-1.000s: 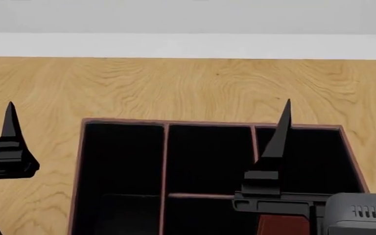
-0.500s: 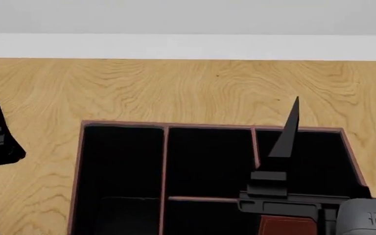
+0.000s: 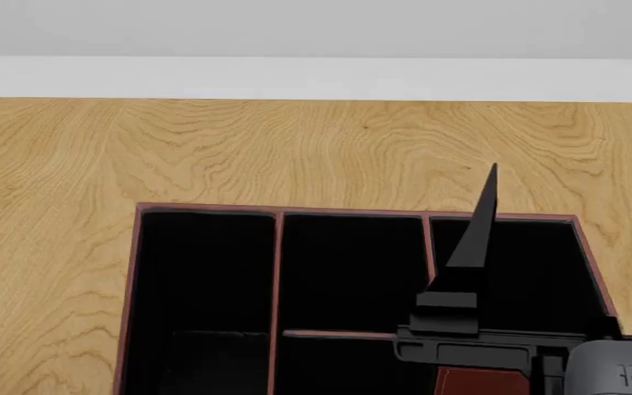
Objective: Pick up the book and place it in the back compartment of the caddy.
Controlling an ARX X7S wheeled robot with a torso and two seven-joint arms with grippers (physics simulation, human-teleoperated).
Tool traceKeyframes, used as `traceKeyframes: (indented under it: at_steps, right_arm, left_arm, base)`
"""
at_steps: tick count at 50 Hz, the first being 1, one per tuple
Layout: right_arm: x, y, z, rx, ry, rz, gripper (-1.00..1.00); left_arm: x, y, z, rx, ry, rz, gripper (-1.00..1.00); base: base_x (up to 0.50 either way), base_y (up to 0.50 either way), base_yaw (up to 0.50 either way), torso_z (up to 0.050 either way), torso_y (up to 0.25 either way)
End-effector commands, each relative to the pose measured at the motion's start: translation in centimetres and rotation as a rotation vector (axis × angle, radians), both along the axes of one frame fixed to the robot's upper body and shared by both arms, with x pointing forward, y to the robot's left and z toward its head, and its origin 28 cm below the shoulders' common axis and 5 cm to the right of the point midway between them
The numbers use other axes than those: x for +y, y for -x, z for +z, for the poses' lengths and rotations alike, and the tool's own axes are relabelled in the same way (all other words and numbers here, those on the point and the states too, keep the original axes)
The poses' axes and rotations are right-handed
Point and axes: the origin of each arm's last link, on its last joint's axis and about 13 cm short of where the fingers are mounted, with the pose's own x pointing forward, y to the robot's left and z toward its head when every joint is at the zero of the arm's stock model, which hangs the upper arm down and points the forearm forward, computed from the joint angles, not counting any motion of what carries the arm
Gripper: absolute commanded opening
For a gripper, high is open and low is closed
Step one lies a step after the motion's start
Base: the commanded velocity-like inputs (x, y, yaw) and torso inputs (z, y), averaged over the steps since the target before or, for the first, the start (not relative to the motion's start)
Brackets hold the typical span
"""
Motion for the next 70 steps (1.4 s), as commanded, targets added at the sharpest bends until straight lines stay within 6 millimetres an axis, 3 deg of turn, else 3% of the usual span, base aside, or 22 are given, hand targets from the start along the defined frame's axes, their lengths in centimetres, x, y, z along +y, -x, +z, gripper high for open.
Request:
traceKeyframes:
  at_steps: [1, 13, 27, 42, 70]
  right_arm:
    - [0.1, 0.0, 0.0, 0.002, -0.003, 0.006, 1.0]
    - [0.2, 0.0, 0.0, 0.003, -0.003, 0.014, 1.0]
    - [0.2, -0.1, -0.1, 0.004, -0.006, 0.018, 1.0]
    - [0.2, -0.3, -0.1, 0.007, -0.011, 0.024, 1.0]
    - [0.4, -0.4, -0.1, 0.008, -0.018, 0.032, 1.0]
  left_arm:
    - [1.1, -2.9, 2.7, 0.11, 0.061, 0.092, 1.0]
    - [2.1, -5.4, 4.0, 0.256, 0.15, 0.206, 1.0]
    - [2.2, -6.3, 3.4, 0.405, 0.224, 0.297, 1.0]
    - [0.7, -6.8, 2.9, 0.483, 0.211, 0.132, 1.0]
    - [1.5, -7.2, -1.0, 0.589, 0.3, 0.177, 1.0]
  base:
    - [0.0, 0.0, 0.0, 0.0, 0.0]
    - [0.0, 0.0, 0.0, 0.0, 0.0]
    - [0.0, 0.0, 0.0, 0.0, 0.0]
    - [0.0, 0.0, 0.0, 0.0, 0.0]
    - [0.0, 0.0, 0.0, 0.0, 0.0]
